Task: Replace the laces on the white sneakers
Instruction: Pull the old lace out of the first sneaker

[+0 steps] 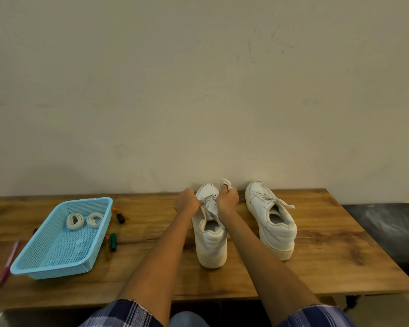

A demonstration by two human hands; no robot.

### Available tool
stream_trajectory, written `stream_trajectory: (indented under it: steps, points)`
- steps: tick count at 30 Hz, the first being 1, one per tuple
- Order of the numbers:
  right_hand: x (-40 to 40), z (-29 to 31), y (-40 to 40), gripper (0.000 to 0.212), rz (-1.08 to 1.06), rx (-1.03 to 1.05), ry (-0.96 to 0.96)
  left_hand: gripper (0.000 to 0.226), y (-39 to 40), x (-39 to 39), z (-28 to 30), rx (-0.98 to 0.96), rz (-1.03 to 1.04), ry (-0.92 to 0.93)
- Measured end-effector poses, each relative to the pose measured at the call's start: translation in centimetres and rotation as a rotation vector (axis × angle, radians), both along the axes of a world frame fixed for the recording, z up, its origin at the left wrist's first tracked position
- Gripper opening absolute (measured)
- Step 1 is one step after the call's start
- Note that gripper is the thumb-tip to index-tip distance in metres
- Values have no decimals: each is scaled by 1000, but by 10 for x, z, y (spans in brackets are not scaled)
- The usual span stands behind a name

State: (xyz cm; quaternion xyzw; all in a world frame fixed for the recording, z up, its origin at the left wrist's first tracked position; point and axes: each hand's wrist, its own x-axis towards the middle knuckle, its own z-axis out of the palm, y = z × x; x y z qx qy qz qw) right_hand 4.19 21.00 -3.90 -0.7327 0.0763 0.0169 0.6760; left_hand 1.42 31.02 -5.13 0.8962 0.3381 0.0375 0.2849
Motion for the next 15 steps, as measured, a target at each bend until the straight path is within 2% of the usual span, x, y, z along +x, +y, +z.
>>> stream_trajectory:
  steps: [15]
  points:
    - [-12, 4, 5, 28, 26, -108, -169, 26, -4, 0, 4, 2, 12, 25]
